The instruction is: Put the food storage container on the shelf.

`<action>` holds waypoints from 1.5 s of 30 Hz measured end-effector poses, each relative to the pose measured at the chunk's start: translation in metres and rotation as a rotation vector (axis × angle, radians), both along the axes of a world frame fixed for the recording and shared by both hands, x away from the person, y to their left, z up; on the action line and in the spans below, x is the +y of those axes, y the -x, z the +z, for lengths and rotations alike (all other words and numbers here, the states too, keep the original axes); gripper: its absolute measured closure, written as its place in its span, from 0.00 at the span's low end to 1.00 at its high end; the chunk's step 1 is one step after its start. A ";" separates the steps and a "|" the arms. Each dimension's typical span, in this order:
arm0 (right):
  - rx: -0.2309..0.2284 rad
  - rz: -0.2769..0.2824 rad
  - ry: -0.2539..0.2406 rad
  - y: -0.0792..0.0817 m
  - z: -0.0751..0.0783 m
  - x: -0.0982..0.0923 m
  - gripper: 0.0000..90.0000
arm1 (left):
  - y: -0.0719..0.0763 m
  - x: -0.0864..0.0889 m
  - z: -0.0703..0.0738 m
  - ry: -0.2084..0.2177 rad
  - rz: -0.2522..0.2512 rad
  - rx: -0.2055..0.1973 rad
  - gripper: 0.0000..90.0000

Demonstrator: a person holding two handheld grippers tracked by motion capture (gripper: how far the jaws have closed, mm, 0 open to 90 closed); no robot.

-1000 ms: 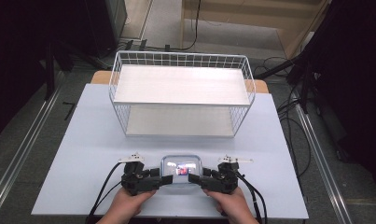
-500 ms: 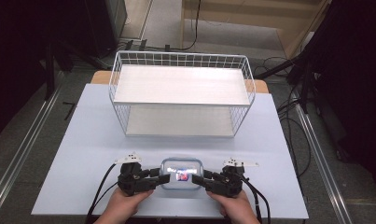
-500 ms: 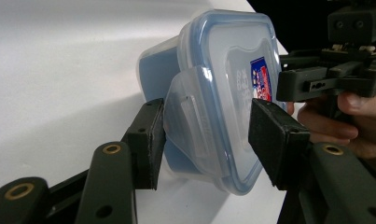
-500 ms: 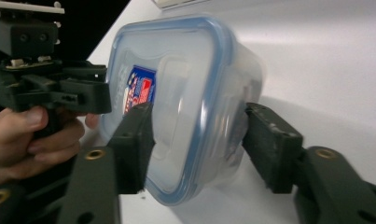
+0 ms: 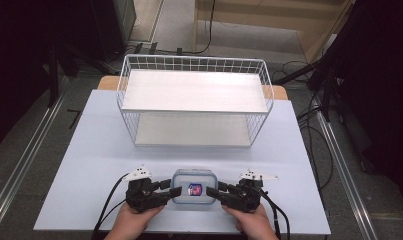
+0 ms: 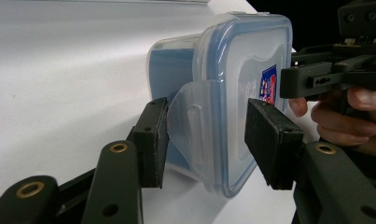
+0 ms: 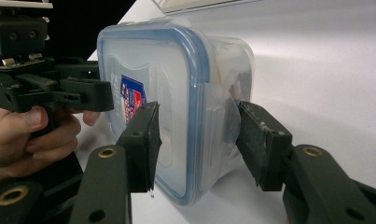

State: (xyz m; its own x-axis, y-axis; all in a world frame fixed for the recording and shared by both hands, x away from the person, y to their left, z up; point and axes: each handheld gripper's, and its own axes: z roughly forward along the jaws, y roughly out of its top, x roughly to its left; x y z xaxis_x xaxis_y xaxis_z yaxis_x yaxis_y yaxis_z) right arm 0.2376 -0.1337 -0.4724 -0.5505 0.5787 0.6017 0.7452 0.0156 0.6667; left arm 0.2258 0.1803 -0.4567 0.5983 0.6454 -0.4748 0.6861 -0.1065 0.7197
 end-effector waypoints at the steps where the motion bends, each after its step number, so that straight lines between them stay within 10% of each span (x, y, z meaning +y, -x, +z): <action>1: -0.005 0.002 0.001 0.000 0.000 0.000 0.57 | 0.000 0.000 0.000 0.000 0.000 0.000 0.57; 9: -0.045 0.001 0.008 0.002 0.004 0.002 0.57 | 0.004 -0.001 0.005 -0.009 0.011 -0.058 0.57; 45: -0.496 -0.041 0.005 0.035 0.059 0.002 0.57 | 0.037 -0.006 0.057 -0.040 0.027 -0.446 0.55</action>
State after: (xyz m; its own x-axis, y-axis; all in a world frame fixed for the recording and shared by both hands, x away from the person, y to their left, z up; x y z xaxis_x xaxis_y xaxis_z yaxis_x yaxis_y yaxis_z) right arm 0.2029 -0.1316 -0.4132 -0.7466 0.6079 0.2704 0.3381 -0.0033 0.9411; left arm 0.1888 0.1739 -0.3997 0.7218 0.6759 -0.1488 0.3128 -0.1268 0.9413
